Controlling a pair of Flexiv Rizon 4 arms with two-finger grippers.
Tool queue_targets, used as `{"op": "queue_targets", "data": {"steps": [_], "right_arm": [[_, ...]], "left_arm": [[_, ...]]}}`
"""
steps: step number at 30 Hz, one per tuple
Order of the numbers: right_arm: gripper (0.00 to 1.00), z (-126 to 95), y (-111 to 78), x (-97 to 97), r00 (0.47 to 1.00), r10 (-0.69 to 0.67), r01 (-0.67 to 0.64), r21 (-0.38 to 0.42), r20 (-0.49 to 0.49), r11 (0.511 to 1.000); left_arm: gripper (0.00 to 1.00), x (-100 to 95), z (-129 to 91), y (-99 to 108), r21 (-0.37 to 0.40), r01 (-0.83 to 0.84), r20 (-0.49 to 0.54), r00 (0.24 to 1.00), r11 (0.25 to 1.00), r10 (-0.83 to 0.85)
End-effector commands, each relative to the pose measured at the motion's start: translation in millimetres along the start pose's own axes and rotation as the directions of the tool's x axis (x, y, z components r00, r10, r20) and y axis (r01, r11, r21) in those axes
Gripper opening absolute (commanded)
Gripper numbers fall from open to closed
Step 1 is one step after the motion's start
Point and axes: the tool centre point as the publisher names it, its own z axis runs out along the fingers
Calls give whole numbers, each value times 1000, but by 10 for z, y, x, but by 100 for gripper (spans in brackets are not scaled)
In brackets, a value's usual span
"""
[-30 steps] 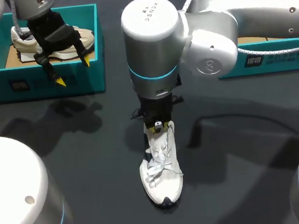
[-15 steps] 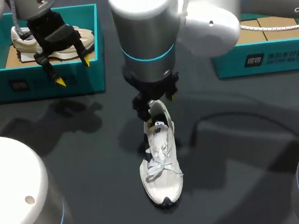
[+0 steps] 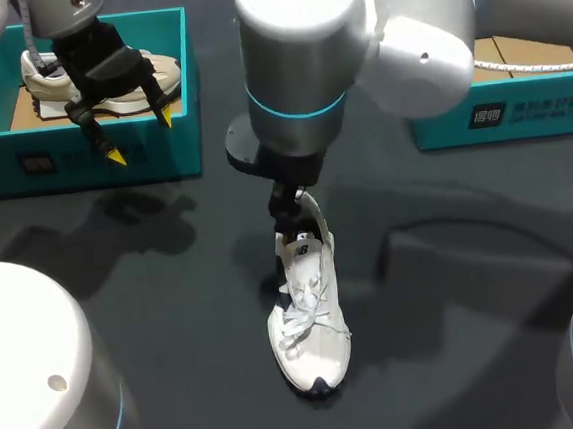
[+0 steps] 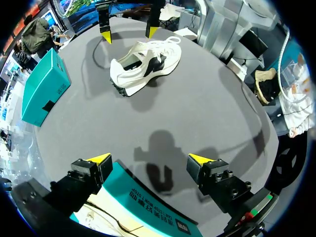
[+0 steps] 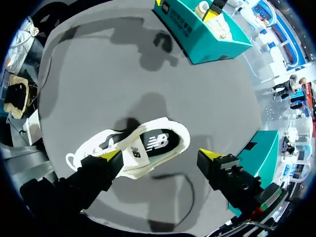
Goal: Take the shoe out of the shoebox, open the shoe tongue, remove and reinsert the insole, then place the shoe into the shoebox
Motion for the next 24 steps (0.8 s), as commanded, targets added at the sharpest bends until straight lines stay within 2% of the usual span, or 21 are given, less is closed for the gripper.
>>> {"op": "queue_targets", "data": {"steps": [1,5,12,24], "right_arm": [[100,77,8,-164,979,-203,203,2,-30,979],[100,78,40,-277,963,-265,266,27,-40,964],[100,237,50,-423,950,-305,306,8,-73,952],[100,533,81,-435,952,-298,298,-11,-66,955]], "left_arm": [[100,7,-2,1,-2,0,0,1000,1000,0],[100,7,-2,1,-2,0,0,1000,1000,0],[100,7,-2,1,-2,0,0,1000,1000,0],[100,7,-2,1,-2,0,0,1000,1000,0]]}}
